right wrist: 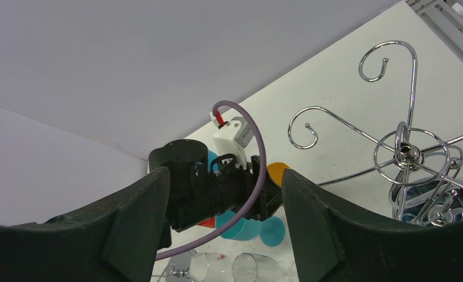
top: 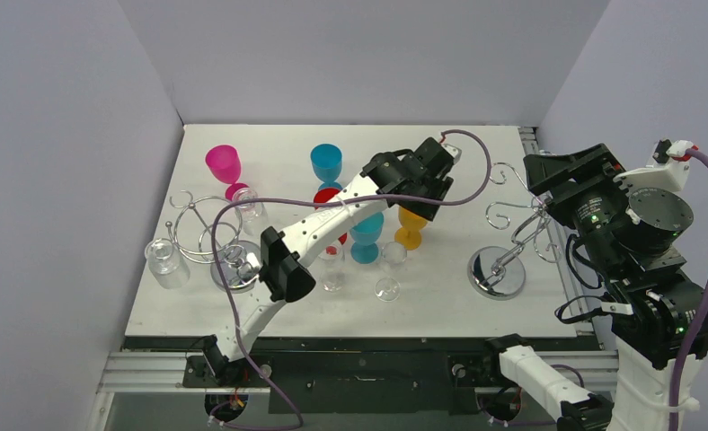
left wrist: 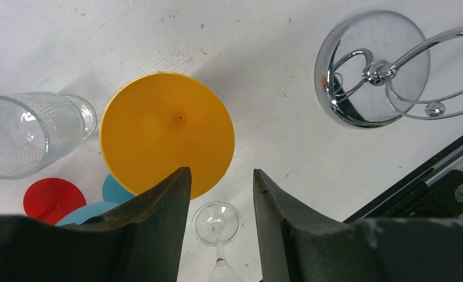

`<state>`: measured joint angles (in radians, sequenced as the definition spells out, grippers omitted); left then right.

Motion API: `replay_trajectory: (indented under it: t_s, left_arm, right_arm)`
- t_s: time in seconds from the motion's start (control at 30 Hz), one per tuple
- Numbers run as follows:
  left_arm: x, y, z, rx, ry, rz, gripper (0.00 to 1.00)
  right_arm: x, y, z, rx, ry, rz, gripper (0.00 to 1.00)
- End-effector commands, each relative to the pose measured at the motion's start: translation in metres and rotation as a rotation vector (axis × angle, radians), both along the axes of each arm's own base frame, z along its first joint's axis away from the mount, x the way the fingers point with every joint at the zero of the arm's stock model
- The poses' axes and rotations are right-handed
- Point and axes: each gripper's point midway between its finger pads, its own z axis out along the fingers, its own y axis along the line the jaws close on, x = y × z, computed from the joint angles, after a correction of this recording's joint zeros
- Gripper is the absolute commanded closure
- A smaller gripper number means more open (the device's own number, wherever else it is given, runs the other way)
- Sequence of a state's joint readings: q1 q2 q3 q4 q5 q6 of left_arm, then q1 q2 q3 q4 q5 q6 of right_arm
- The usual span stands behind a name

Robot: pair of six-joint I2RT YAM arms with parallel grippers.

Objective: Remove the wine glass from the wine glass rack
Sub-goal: Place the wine glass at the center of the board, then pick up the wine glass from the wine rack.

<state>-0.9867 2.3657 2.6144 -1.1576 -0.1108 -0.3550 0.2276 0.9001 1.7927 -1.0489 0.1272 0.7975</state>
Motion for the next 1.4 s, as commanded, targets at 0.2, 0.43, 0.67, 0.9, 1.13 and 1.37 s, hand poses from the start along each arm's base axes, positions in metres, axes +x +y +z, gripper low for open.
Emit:
replay_trajectory:
  t_s: [0.2, 0.43, 0.67, 0.9, 1.13, 1.37]
  left_arm:
    - [-0.008, 0.020, 0.133, -0.226, -0.190, 0.026, 0.57]
    - [-0.015, 0.066, 0.184, -0.236, -0.291, 0.110, 0.55]
    - [-0.029, 0.146, 0.219, -0.185, -0.380, 0.288, 0.51]
    - [-0.060, 0.263, 0.250, -0.168, -0.450, 0.554, 0.49]
    - [-0.107, 0.375, 0.233, -0.208, -0.416, 0.822, 0.49]
    - [-0.142, 0.455, 0.203, -0.140, -0.415, 1.042, 0.45]
  right_arm:
    - [0.006, 0.002, 0.007, 0.017, -0.023, 0.002, 0.35]
    - [0.014, 0.012, 0.007, 0.019, -0.013, 0.050, 0.35]
    - [0.037, 0.044, 0.000, 0.045, 0.013, 0.163, 0.35]
    - [0.065, 0.101, -0.012, 0.033, 0.053, 0.288, 0.35]
    - [0.075, 0.158, -0.025, 0.020, 0.085, 0.431, 0.35]
    - [0.081, 0.201, -0.052, -0.001, 0.144, 0.542, 0.36]
